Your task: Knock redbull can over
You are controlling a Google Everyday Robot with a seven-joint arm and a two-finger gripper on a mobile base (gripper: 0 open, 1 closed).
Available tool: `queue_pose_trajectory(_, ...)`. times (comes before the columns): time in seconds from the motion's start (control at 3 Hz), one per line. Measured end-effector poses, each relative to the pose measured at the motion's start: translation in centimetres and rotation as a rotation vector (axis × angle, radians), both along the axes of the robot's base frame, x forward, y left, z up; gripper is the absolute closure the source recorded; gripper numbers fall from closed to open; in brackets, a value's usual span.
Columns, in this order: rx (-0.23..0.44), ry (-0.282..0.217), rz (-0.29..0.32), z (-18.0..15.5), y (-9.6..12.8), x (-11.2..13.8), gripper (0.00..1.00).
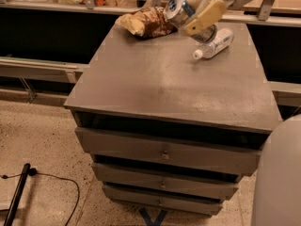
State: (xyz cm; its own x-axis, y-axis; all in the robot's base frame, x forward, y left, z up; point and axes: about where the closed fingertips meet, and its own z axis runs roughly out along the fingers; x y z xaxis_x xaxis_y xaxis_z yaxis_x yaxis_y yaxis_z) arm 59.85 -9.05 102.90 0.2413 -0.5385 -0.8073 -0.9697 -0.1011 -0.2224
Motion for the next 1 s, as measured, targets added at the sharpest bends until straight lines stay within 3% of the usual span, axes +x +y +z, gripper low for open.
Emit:
queue_pose_trajectory(0.33, -0.094, -0.108, -0.031, 1.4, 2.4, 0.3, 1.0)
queue_pose_trajectory(0.67, -0.218, -0.252, -0.15, 3.5, 3.6, 0.3, 1.0)
queue_pose_trajectory(1.0, -0.394, -0.253, -0.213, -1.4, 4.5, 1.7, 1.0)
